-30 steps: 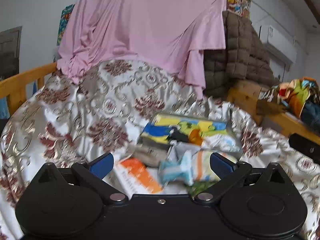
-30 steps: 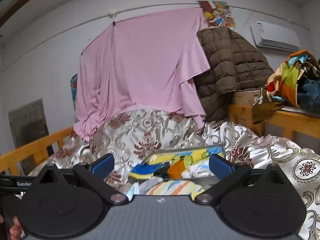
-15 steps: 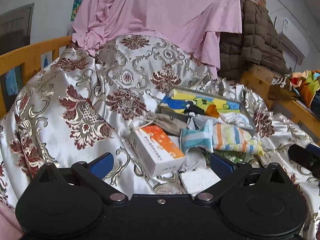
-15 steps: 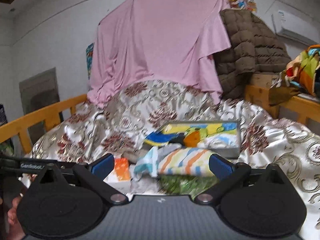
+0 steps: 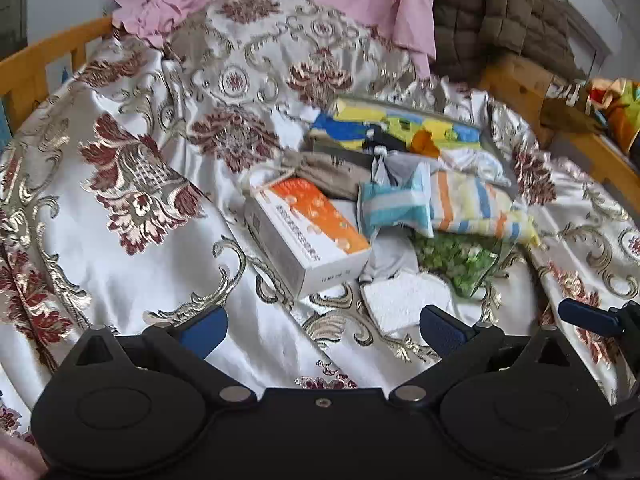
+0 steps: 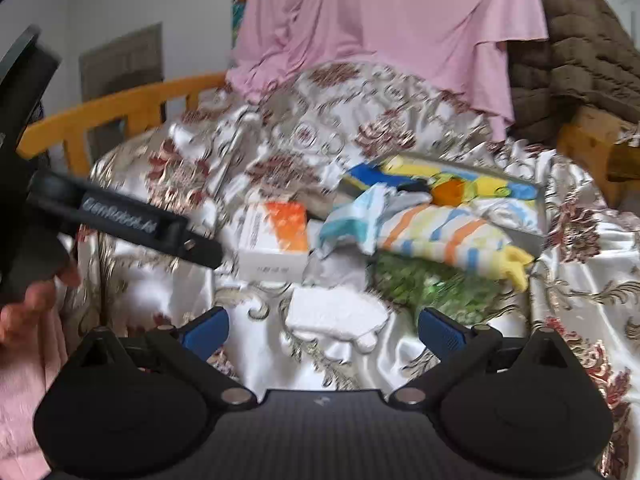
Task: Organize soft objects
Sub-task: 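Lift both open tools away from the tray back over the pile, then grasp the light-blue printed packet with the left tool while the right tool grasps the white foam sheet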
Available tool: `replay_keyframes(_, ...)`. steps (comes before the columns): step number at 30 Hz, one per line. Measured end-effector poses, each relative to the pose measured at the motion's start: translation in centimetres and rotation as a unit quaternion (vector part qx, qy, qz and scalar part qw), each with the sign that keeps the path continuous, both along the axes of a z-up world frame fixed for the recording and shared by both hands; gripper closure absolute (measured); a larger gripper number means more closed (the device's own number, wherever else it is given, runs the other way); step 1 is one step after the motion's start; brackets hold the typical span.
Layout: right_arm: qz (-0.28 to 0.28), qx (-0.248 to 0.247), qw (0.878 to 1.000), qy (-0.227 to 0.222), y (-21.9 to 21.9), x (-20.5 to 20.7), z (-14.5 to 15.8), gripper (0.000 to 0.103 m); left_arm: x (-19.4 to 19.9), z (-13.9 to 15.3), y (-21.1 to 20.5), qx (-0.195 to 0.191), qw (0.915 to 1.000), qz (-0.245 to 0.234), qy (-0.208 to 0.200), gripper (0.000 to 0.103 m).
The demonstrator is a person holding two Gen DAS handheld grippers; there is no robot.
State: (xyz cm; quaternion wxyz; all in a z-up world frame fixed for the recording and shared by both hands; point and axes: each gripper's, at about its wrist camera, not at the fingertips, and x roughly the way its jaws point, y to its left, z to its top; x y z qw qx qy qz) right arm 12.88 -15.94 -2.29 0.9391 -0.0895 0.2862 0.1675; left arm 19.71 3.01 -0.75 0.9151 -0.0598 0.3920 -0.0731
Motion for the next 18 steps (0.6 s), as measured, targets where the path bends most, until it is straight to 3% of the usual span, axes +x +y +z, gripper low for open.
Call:
replay_keyframes(10, 0.013, -0.013, 0.999, 0.048, 0.9, 2.1, -1.9, 0.001, 2.1, -1.4, -0.5, 0.009, 0.9994, -0.003, 0.034, 0.001)
replay_keyframes(14, 0.016, -0.029, 0.998, 0.049, 0.8, 3.7, -2.6, 0.001, 3.6, -1.6, -0.9, 0.013, 0.9992, -0.014, 0.035, 0.001)
replay_keyframes(18, 0.033, -0.082, 0.996, 0.027, 0.8, 4.9, -3.2, 0.001, 5.1, -1.6, -1.4, 0.010, 0.9993, -0.027, 0.023, 0.001)
